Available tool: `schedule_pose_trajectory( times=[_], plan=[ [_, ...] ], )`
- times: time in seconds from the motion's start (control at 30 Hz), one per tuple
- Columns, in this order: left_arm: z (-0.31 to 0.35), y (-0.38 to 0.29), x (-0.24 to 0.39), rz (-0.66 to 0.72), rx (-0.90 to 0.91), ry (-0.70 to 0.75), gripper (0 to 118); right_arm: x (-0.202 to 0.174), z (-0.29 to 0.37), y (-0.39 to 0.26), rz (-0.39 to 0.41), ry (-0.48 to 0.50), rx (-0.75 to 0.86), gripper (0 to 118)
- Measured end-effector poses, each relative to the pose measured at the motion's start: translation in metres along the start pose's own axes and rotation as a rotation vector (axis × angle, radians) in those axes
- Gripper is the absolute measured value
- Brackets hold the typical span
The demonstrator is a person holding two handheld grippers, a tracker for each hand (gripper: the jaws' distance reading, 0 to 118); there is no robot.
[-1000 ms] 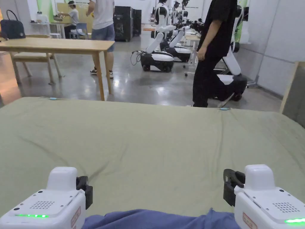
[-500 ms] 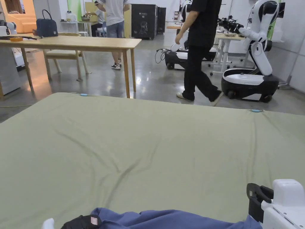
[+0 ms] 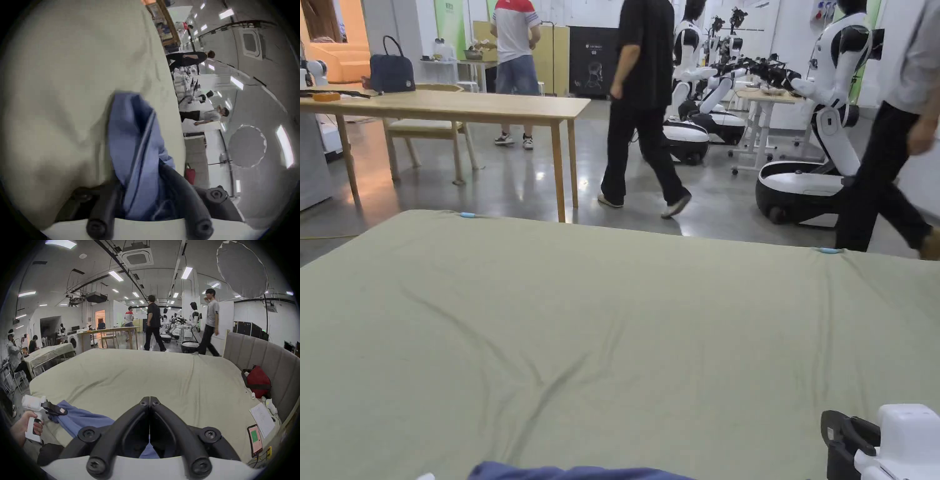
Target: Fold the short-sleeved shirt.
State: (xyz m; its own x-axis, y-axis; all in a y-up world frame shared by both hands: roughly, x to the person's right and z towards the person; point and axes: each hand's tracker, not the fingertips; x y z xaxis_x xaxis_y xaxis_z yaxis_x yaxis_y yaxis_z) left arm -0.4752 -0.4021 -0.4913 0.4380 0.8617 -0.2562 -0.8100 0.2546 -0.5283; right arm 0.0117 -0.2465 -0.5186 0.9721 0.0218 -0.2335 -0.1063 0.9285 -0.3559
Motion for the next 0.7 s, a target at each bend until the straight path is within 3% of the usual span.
schedule_pose_trajectory(
  times=[0.2, 0.43, 0.57, 0.63, 0.7],
  plan=[
    [0.024, -0.007, 0.11, -0.652, 0.094, 0.248, 10, 0.01, 0.008, 0.001, -0.023, 0.005, 0.021, 0],
    [-0.05, -0.138, 0.213, -1.323, -0.027, 0.432, 11, 0.014, 0.014, -0.007, -0.029, 0.007, 0.042, 0],
    [-0.125, -0.225, 0.209, -1.587, -0.183, 0.526, 20, 0.027, 0.017, -0.019, -0.031, -0.017, 0.034, 0],
    [-0.156, -0.256, 0.195, -1.728, -0.207, 0.664, 20, 0.034, 0.019, -0.025, -0.029, -0.032, 0.024, 0],
    [-0.17, -0.259, 0.183, -1.682, -0.288, 0.664, 24, 0.042, 0.023, -0.028, -0.029, -0.043, 0.023, 0]
  ],
)
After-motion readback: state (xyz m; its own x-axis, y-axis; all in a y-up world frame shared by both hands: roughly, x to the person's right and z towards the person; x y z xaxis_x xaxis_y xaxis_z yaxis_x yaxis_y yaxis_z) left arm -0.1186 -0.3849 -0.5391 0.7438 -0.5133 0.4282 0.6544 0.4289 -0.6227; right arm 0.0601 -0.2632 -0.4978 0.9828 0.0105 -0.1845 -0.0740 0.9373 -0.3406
